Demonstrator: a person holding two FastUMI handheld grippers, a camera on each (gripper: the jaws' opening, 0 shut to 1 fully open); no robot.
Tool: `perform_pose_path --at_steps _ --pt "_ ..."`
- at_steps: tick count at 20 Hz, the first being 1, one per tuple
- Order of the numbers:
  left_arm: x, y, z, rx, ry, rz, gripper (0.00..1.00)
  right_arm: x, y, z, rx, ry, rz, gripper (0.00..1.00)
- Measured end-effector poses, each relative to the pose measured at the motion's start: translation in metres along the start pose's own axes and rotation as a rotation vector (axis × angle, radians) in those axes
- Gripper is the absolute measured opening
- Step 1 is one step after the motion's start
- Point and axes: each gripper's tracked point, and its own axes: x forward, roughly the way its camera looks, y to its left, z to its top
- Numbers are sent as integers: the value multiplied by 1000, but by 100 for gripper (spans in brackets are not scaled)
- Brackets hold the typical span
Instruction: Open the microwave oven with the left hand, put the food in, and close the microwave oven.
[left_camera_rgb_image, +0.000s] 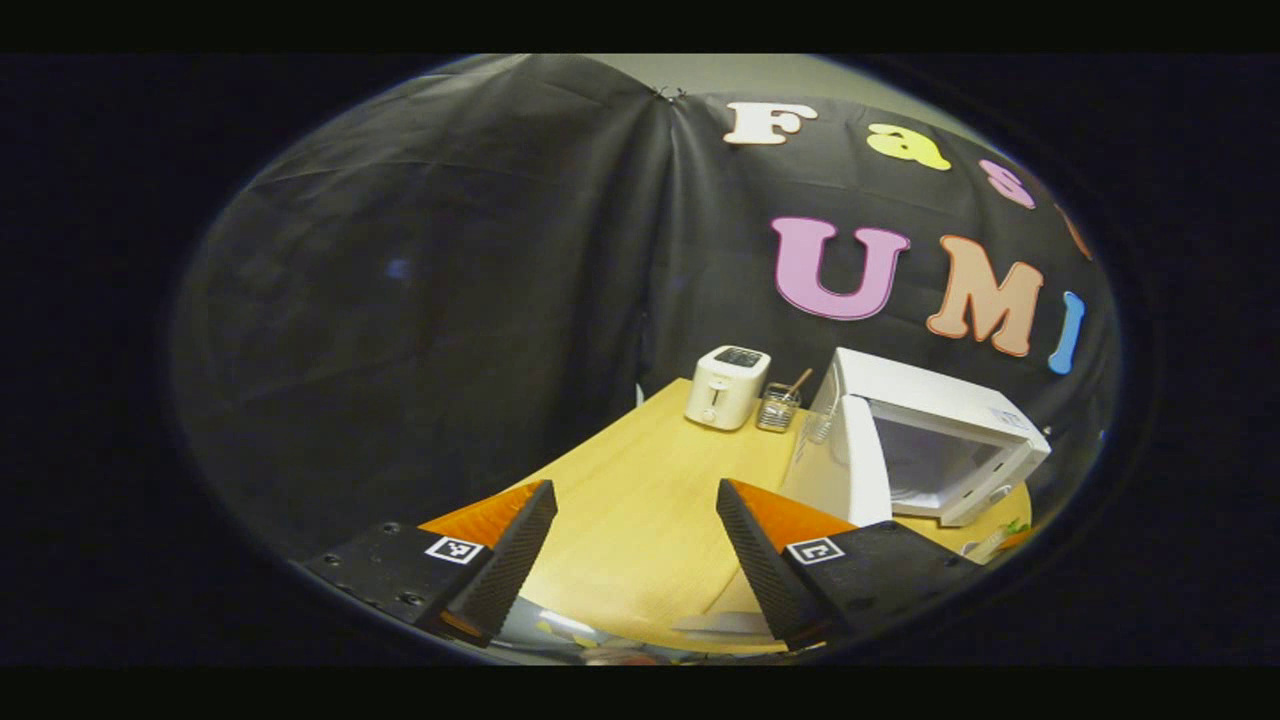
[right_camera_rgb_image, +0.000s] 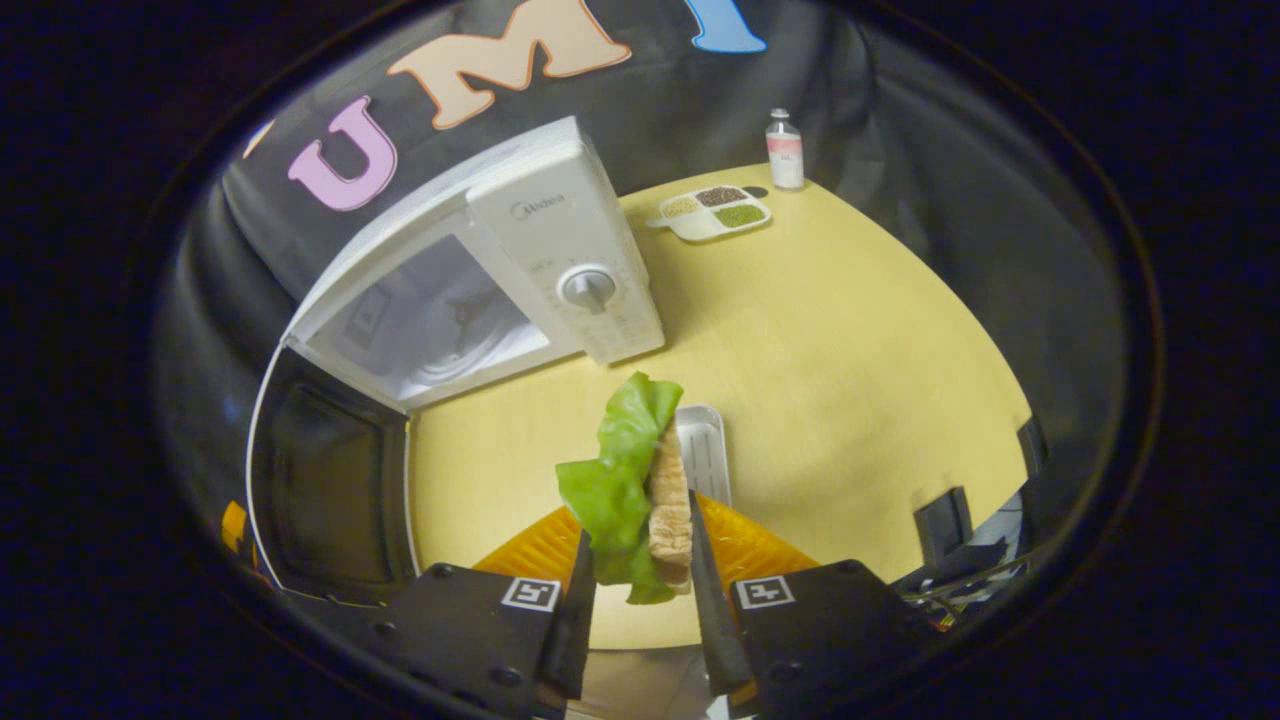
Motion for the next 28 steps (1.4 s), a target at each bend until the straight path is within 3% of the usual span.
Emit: perform_pose_path --at_steps 4,5,12,17,22,24,27,28 --pt "20 -8 -8 8 45 -112 95 -16 8 -7 90 -100 -59 43" --pt "23 -10 -8 11 49 -134 95 -18 12 -4 128 -115 -46 30" --pt "38 -14 -14 42 86 -234 94 -31 27 -9 251 -166 -35 30" --pt "40 -22 -21 36 108 -285 94 -56 91 19 376 -244 178 30" --pt "40 -18 -30 35 135 -308 94 -36 163 29 561 -254 438 30" --pt "38 -17 -33 41 146 -315 90 -17 180 31 603 -248 470 29" --pt "33 -17 -40 44 169 -329 90 12 203 38 619 -258 495 29" --pt "31 -17 -43 43 177 -333 94 22 209 40 618 -260 501 29"
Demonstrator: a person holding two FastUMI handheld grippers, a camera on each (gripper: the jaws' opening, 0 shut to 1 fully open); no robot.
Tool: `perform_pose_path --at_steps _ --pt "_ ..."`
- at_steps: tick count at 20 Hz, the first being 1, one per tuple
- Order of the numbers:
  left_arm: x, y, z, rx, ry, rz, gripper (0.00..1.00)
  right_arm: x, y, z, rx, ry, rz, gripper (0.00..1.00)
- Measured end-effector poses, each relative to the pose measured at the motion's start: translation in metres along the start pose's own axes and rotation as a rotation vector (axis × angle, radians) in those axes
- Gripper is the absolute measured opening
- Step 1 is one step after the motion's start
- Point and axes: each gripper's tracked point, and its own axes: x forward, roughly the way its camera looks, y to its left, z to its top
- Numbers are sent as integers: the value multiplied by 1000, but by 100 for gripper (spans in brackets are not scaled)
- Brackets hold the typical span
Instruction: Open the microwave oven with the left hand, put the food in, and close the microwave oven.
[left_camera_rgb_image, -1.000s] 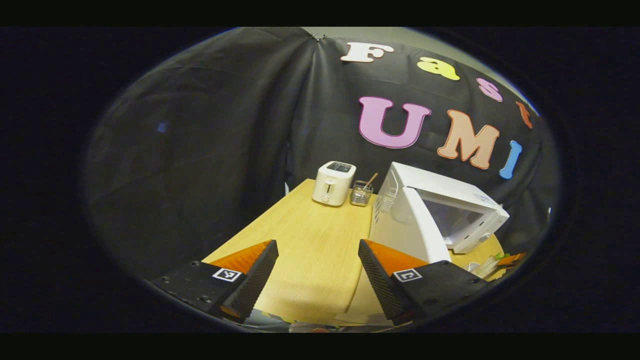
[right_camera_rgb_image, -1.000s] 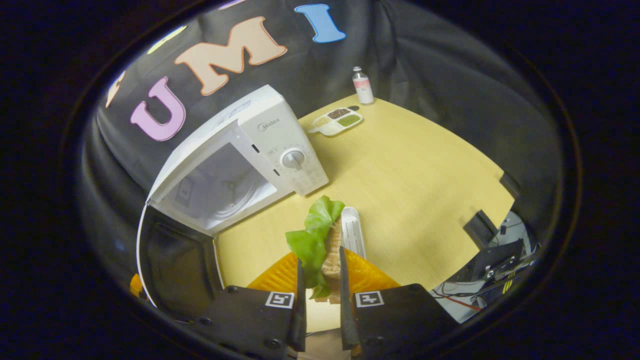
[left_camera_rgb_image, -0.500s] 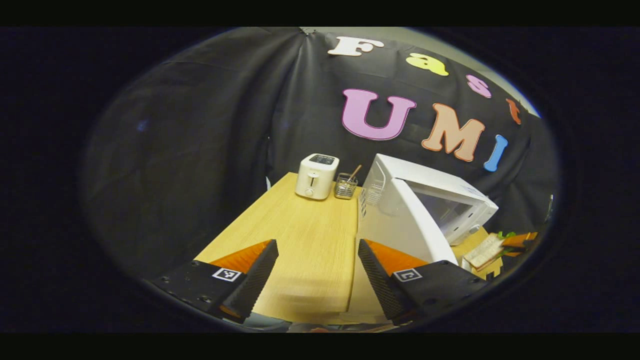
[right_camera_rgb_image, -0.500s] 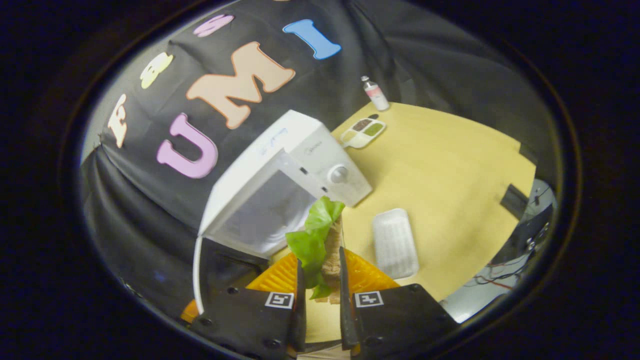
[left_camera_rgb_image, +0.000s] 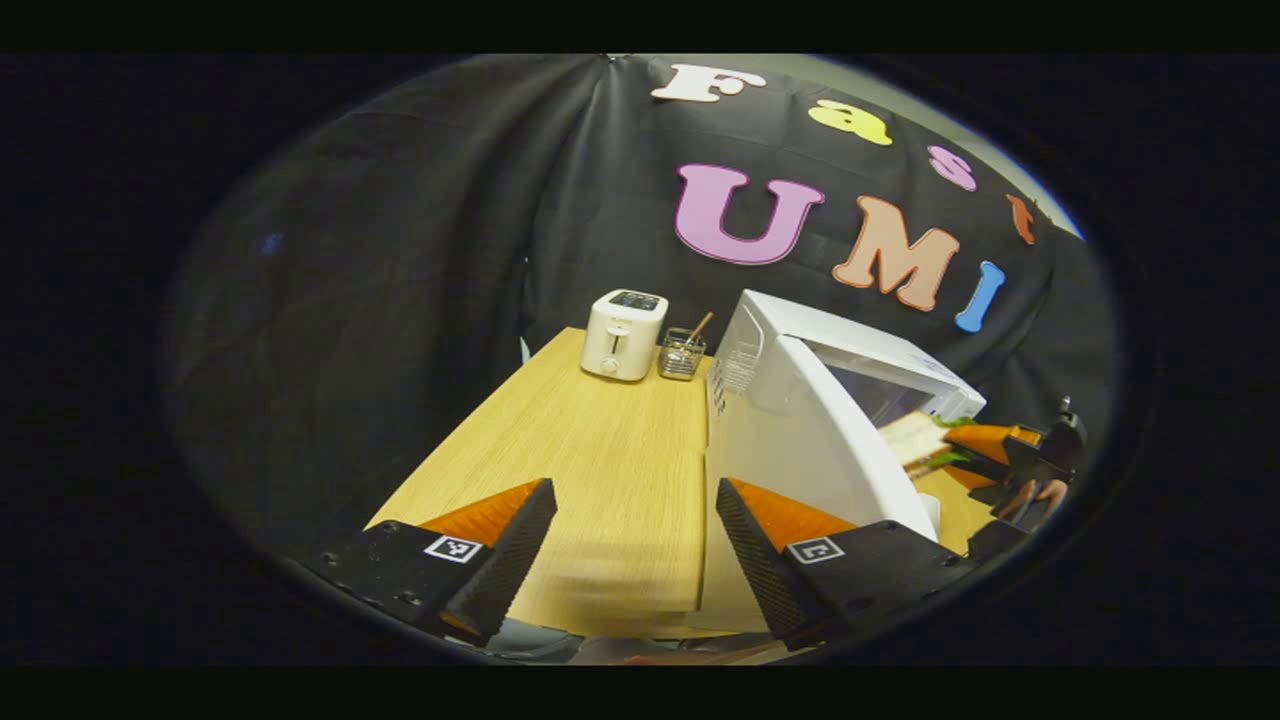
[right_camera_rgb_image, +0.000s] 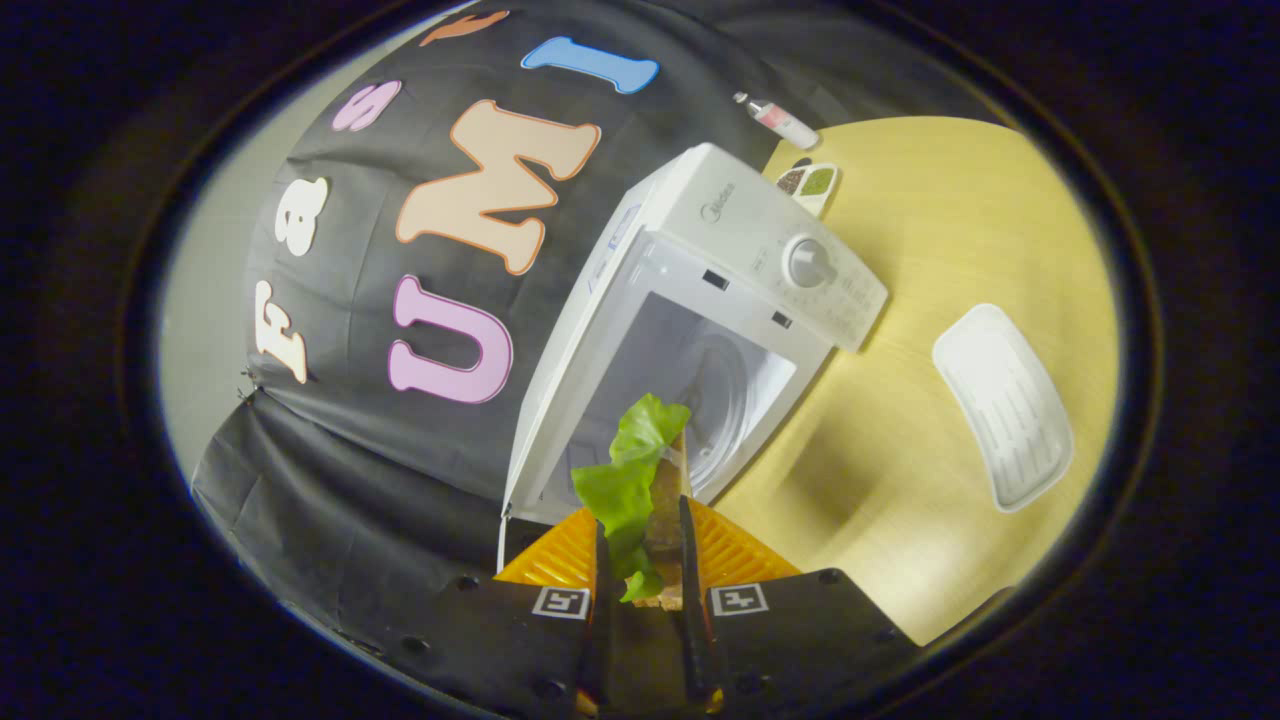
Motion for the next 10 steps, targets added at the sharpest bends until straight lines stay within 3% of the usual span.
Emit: perform_pose_path --at_steps 10 --pt "-3 9 -16 -10 54 19 94 105 -5 -15 8 -12 -38 29"
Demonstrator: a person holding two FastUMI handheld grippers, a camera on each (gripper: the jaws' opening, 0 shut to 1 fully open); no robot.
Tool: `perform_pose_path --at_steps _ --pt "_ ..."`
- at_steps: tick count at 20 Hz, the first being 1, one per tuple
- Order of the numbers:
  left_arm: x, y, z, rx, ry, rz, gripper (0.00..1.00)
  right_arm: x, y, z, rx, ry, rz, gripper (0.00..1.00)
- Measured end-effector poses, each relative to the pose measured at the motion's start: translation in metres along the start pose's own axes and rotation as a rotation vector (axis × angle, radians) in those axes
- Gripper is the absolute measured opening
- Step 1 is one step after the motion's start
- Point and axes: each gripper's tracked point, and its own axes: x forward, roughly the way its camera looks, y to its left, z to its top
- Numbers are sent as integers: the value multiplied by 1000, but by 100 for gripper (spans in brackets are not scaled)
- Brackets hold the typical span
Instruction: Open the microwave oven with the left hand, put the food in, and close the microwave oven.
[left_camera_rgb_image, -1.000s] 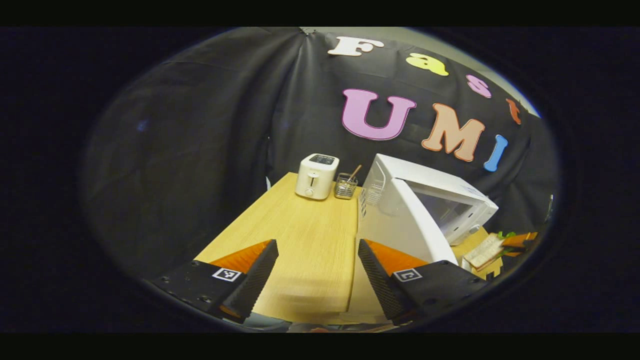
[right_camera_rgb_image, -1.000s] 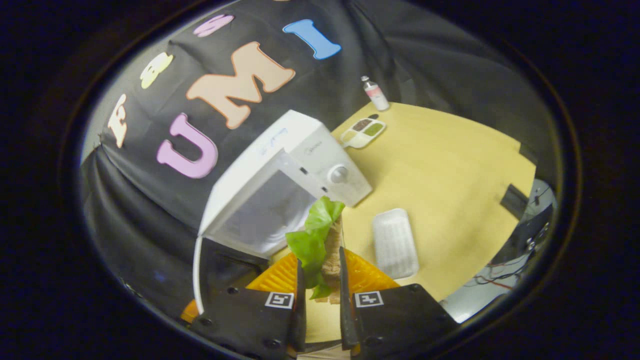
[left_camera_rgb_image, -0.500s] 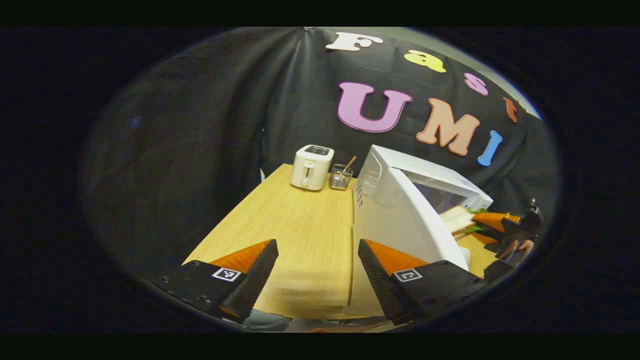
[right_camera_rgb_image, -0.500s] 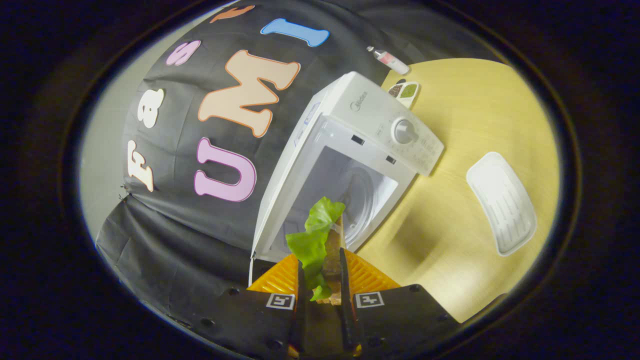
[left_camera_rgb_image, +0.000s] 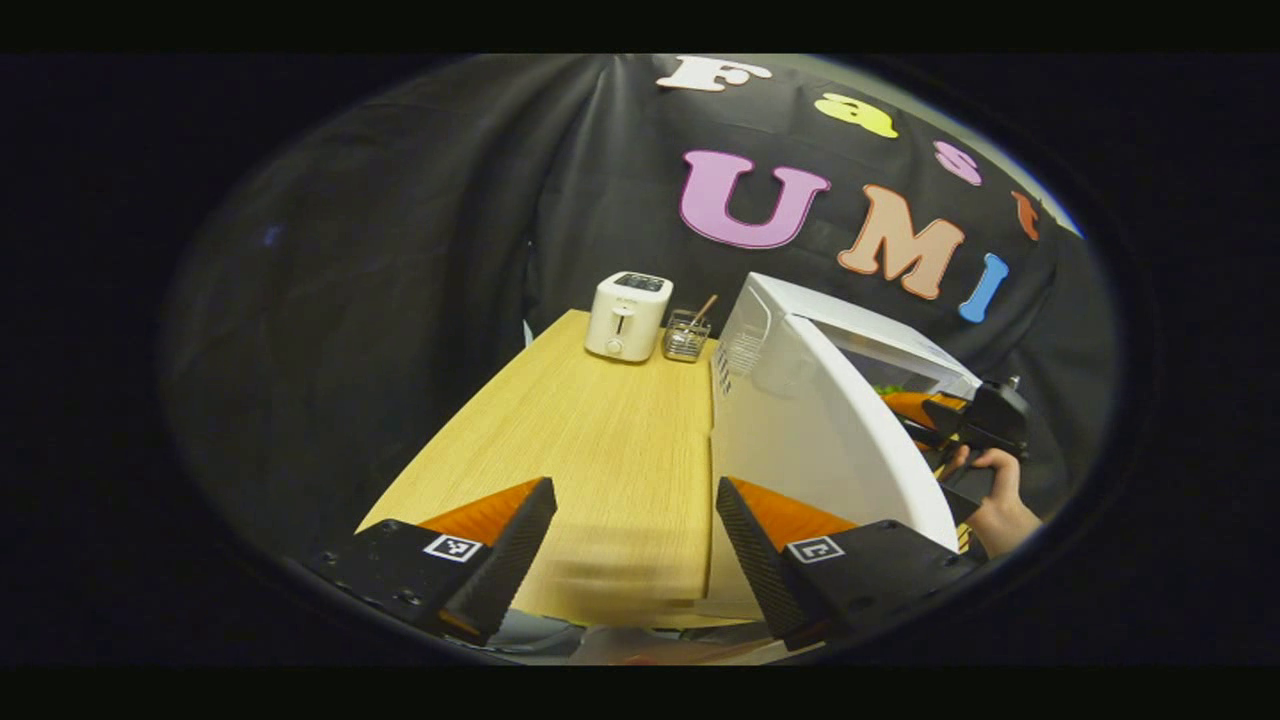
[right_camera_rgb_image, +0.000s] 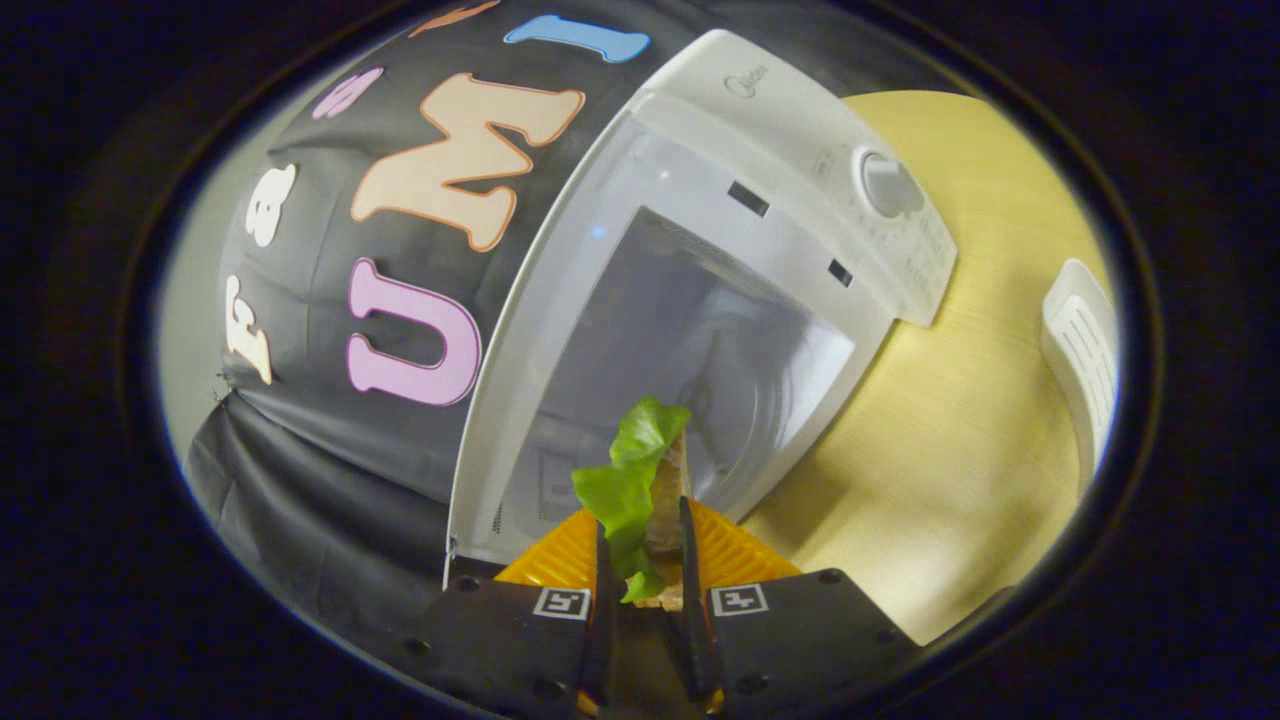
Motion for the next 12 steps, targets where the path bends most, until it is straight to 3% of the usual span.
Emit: perform_pose_path --at_steps 8,12 --pt "1 3 -9 -2 44 9 95 52 0 19 -50 -99 -17 29" --pt "1 1 -8 20 45 10 95 67 -23 27 -82 -114 -101 27"
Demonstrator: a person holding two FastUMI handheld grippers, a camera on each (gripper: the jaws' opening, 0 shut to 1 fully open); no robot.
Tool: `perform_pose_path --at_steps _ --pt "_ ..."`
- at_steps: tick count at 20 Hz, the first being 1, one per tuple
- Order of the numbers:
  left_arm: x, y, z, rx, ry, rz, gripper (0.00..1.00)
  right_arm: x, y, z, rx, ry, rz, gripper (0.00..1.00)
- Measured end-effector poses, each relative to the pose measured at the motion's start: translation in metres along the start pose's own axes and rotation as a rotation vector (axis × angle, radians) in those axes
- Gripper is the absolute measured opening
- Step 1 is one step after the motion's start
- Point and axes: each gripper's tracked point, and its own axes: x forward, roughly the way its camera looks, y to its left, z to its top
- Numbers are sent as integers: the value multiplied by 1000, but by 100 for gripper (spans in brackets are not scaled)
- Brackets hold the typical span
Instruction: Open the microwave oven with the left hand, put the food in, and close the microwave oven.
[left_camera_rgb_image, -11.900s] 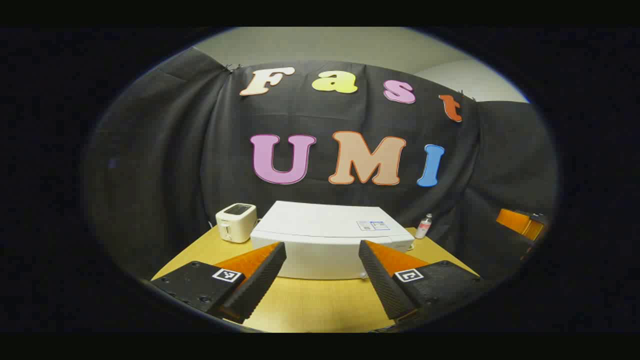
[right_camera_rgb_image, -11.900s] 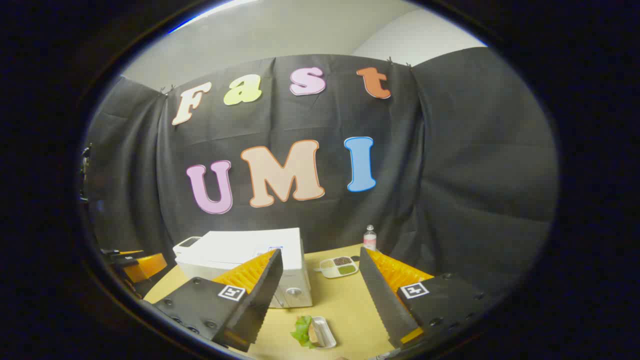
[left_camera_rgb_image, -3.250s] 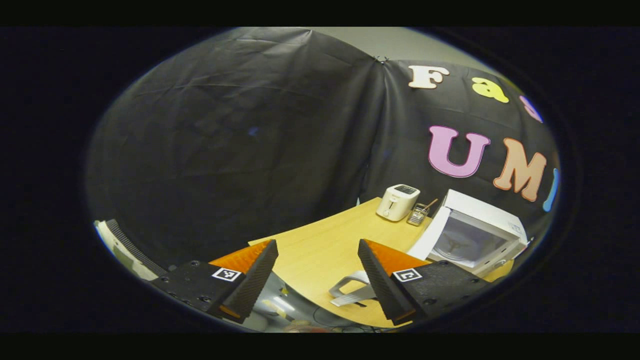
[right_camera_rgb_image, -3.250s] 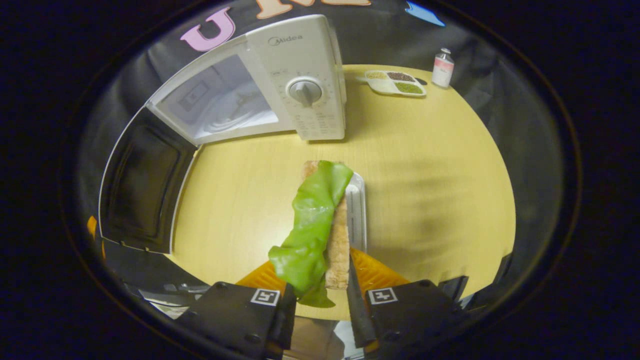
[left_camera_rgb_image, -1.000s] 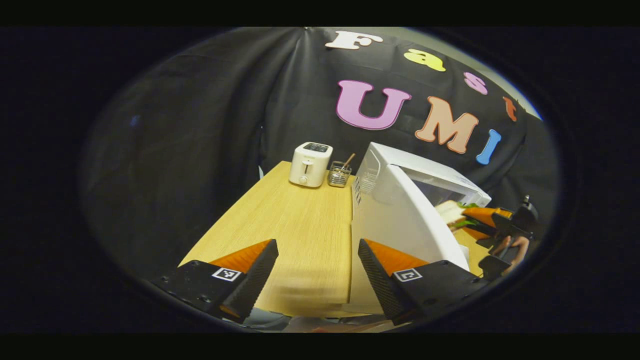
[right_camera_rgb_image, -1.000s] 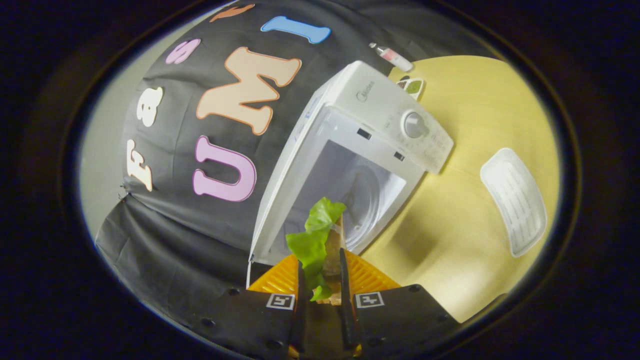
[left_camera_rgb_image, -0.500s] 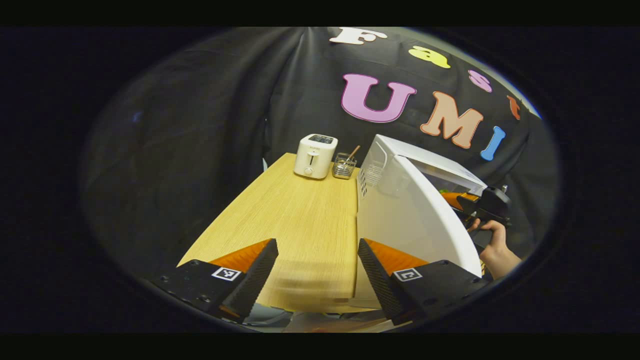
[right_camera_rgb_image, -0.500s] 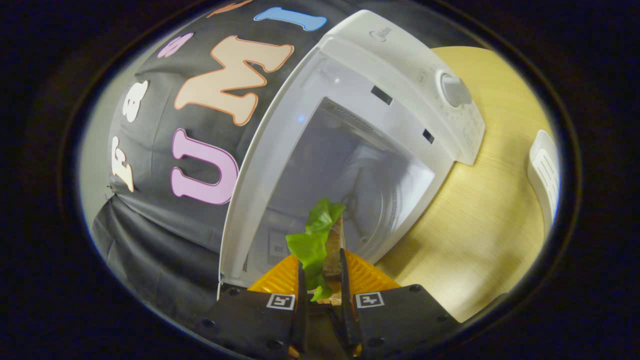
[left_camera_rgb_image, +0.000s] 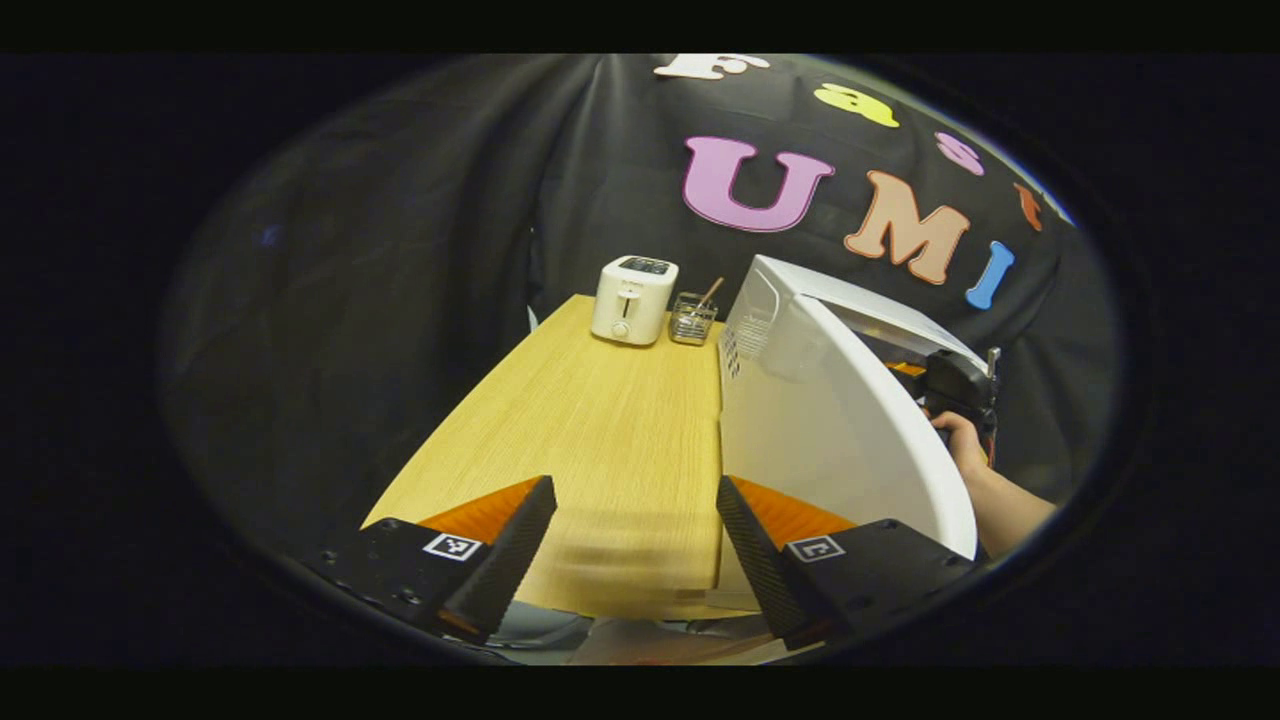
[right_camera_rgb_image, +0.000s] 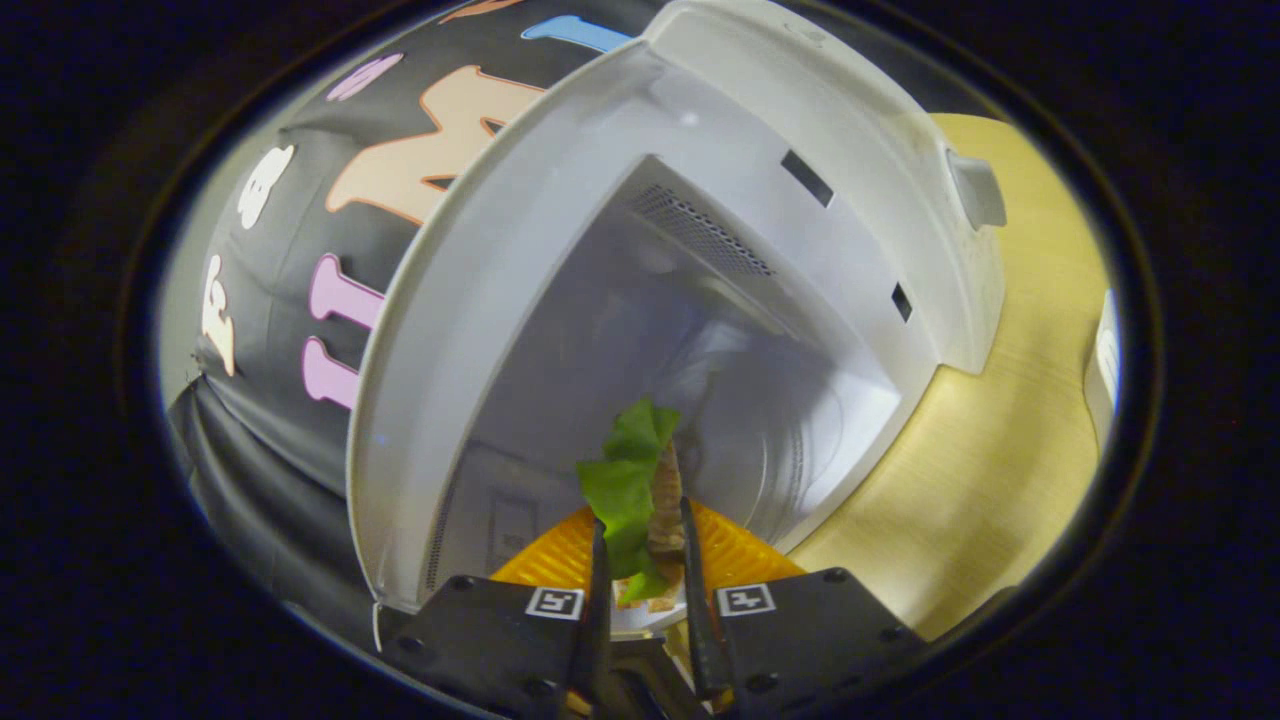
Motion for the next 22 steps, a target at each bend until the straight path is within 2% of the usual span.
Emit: perform_pose_path --at_steps 1,2,3,5,7,8,10,11,12,14,15,18,19,20,22 --pt "0 0 0 -2 2 -1 95 3 -5 2 -25 -1 -17 35" --pt "1 0 -1 -4 4 1 93 4 -7 5 -43 -9 -28 35" --pt "1 0 -1 -6 5 1 93 6 -10 7 -64 -17 -46 27" --pt "1 -1 -1 -11 8 -1 93 7 -18 12 -140 -31 -84 53" --pt "1 -2 -2 -12 11 -4 92 7 -18 11 -155 -19 -94 39" --pt "1 -2 -3 -9 11 -4 90 7 -18 13 -158 -16 -91 41" --pt "0 -3 -3 -1 13 -2 90 5 -15 22 -165 -49 -89 72" --pt "0 -4 -3 1 12 -5 90 5 -11 29 -168 -72 -87 81" --pt "0 -6 -4 1 13 -13 90 0 -7 36 -169 -92 -84 89" --pt "-1 -7 -7 8 20 -12 87 -8 -2 47 -196 -117 -83 90" --pt "-2 -7 -7 9 19 -13 77 -13 -2 50 -221 -125 -87 90" --pt "-3 -7 -8 9 17 -10 65 -31 -4 49 -287 -127 -92 90" --pt "-2 -7 -9 11 18 -9 44 -38 -6 44 -307 -112 -95 99" --pt "-2 -8 -10 15 22 -9 51 -46 -8 40 -332 -99 -97 99" --pt "-3 -5 -12 33 30 10 29 -72 -6 36 -386 -85 -101 99"
